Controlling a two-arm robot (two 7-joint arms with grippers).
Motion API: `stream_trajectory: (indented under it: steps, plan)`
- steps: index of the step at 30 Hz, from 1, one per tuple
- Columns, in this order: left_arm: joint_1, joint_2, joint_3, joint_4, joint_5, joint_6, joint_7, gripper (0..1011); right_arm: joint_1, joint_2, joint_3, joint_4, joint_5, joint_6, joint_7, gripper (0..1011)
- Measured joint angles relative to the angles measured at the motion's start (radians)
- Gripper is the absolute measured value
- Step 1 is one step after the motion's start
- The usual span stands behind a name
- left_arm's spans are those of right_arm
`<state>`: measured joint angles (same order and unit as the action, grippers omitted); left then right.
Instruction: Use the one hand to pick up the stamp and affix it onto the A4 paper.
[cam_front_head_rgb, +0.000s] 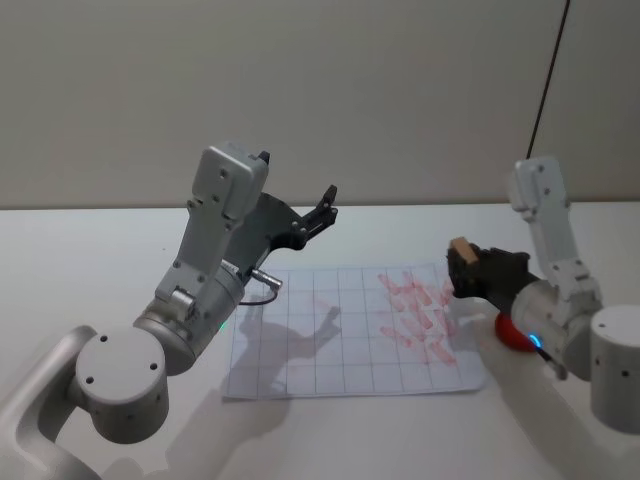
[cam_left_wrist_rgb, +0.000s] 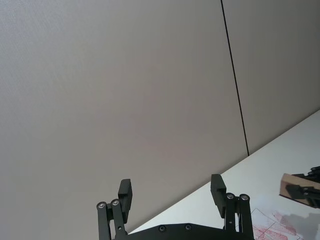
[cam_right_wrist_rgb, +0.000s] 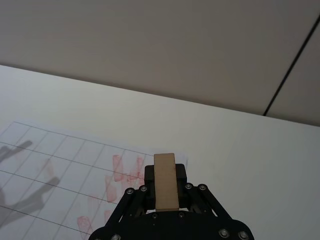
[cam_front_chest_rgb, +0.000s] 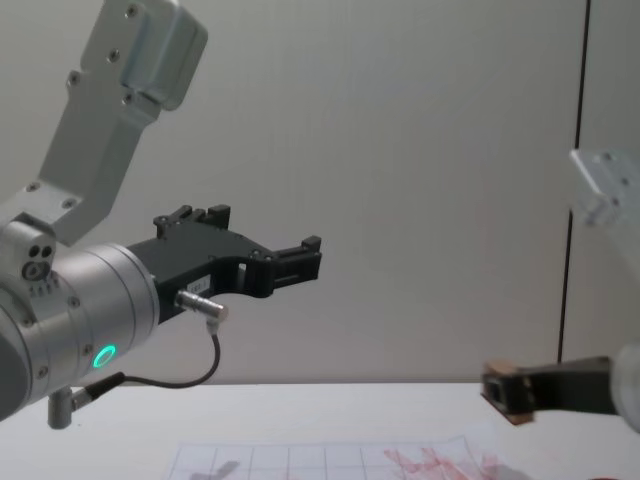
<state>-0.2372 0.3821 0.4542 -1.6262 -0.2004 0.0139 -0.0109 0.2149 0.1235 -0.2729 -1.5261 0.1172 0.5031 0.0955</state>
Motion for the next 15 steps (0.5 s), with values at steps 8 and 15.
stream_trajectory:
  steps: [8, 15]
  plan:
    - [0.0, 0.0, 0.0, 0.0, 0.0, 0.0, 0.0, 1001, -0.047, 0.035, 0.028, -0.046, 0.028, 0.04, -0.028, 217]
    - [0.0, 0.0, 0.0, 0.0, 0.0, 0.0, 0.0, 1001, -0.095, 0.066, 0.049, -0.084, 0.053, 0.076, -0.046, 217]
